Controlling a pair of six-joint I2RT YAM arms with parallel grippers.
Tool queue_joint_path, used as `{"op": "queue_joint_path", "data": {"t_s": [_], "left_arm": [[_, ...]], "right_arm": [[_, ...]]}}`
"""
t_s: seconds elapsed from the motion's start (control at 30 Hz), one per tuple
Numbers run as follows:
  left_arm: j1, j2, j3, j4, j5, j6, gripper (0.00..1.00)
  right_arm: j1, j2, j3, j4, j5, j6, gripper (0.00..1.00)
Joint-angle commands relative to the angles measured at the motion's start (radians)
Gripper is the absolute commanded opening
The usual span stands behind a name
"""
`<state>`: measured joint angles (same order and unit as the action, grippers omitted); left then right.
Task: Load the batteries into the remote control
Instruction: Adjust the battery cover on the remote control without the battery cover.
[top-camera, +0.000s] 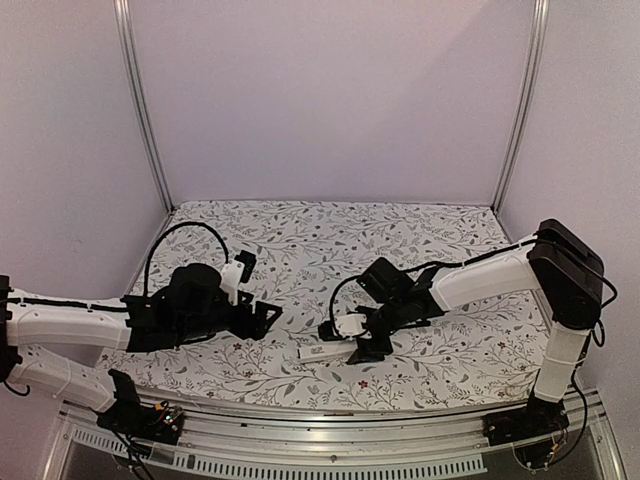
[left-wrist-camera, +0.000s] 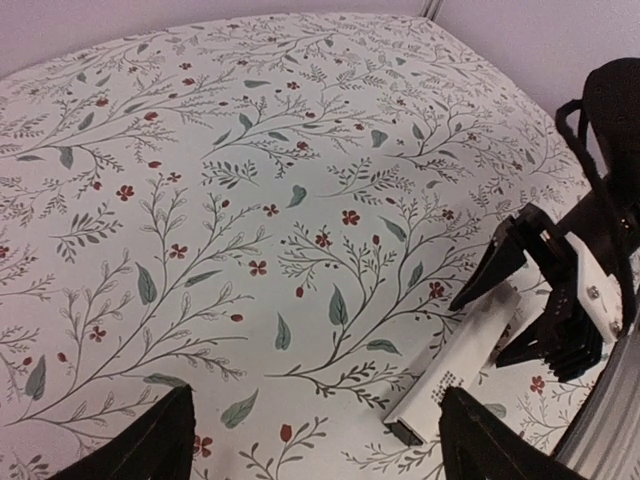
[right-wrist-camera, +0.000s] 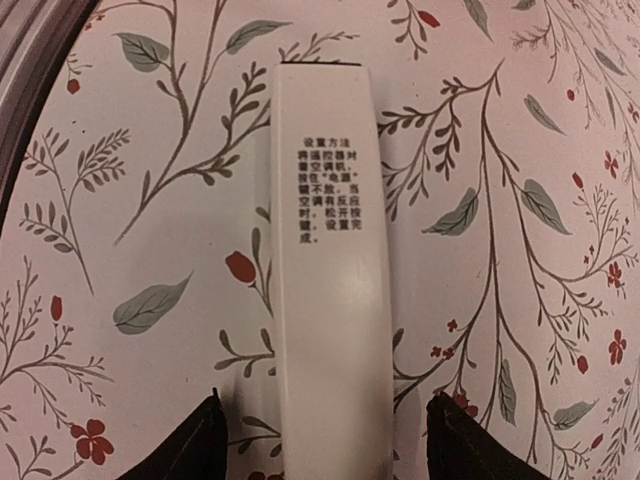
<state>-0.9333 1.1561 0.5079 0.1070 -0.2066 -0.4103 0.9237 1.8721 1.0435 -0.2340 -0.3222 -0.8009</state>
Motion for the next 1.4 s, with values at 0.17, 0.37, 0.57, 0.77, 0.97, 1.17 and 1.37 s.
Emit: {"op": "queue_joint_path", "data": {"t_s": [0.17, 0.37, 0.57, 0.77, 0.97, 1.17, 1.37], "left_arm": [[0.013, -0.012, 0.015, -0.01, -0.037, 0.016, 0.84], [0.014, 0.001, 0.007, 0.009, -0.042, -0.023, 0.83], [0.013, 0.085, 0.005, 0.039, -0.003, -0.144, 0.81], [0.014, 0.218, 0.04, 0.064, 0.063, -0.16, 0.82], [0.021, 0.301, 0.09, 0.098, 0.122, -0.123, 0.82], [0.065, 0.369, 0.115, 0.119, 0.177, -0.125, 0.78], [0.081, 0.441, 0.168, 0.101, 0.235, -0.116, 0.7]], "right_arm": [[0.0, 0.032, 0.0, -0.056, 0.053, 0.007, 0.44], [0.001, 0.027, 0.0, -0.053, 0.044, 0.041, 0.33], [0.002, 0.03, -0.008, -0.024, 0.106, 0.184, 0.32], [0.014, 0.027, -0.031, 0.051, 0.233, 0.313, 0.31], [0.018, 0.068, 0.023, 0.068, 0.259, 0.42, 0.37], [0.029, 0.088, 0.054, 0.068, 0.239, 0.433, 0.57], [0.033, 0.045, 0.066, 0.072, 0.194, 0.445, 0.67]]}}
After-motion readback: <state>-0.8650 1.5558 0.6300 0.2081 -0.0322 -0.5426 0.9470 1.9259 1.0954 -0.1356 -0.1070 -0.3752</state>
